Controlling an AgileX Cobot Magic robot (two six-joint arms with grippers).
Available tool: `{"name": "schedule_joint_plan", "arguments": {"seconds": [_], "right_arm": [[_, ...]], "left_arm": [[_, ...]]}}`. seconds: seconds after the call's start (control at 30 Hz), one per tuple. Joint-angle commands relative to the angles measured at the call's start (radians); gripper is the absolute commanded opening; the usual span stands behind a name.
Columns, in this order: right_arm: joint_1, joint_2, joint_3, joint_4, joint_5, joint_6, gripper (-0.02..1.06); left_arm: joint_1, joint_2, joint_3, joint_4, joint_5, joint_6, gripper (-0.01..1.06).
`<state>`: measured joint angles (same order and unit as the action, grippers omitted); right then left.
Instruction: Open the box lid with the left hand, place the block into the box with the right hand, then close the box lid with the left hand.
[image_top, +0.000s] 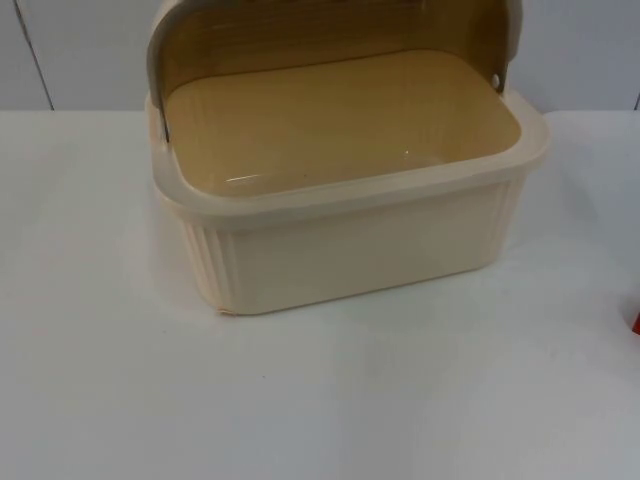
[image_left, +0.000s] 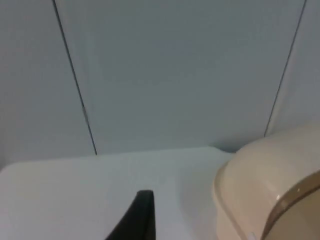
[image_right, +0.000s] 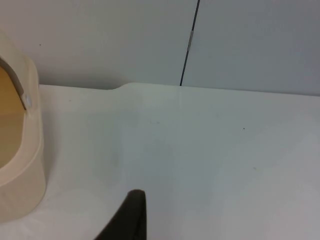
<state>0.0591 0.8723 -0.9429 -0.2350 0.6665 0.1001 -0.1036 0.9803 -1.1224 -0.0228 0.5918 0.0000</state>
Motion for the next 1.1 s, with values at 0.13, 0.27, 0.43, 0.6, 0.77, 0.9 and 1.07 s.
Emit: {"name": "schedule_joint_plan", "arguments": {"seconds": [0.13,0.27,0.43,0.6,0.77,0.9,1.07], "right_arm": [[-0.003,-0.004,-0.003,0.004,0.002,-0.002,1.05],[-0.003,-0.004,-0.003,0.004,0.002,-0.002,1.05],[-0.003,-0.004,-0.003,0.016,0.002,-0.002,1.05],[-0.003,-0.001,0.022,0.03,-0.033,-0.002,1.05],[-0.003,0.076,0.025,0.03,-0.091,-0.002,1.05],[-0.003,0.215,-0.011,0.031,-0.134,-0.065,1.05],[-0.003,0.357,-0.116,0.031,-0.136,-0.067,1.05]], "left_arm": [[-0.002,-0.07,0.001,-0.002,-0.069,-0.009,1.04],[-0.003,-0.07,0.001,0.007,-0.074,-0.016,1.04],[0.004,-0.072,0.001,0.121,-0.082,-0.056,1.04],[0.011,-0.072,0.001,0.153,-0.072,-0.087,1.04],[0.011,-0.072,0.001,0.148,-0.069,-0.086,1.04],[0.011,-0.072,0.001,0.148,-0.052,-0.086,1.04],[0.011,-0.072,0.001,0.148,-0.045,-0.086,1.04]]}}
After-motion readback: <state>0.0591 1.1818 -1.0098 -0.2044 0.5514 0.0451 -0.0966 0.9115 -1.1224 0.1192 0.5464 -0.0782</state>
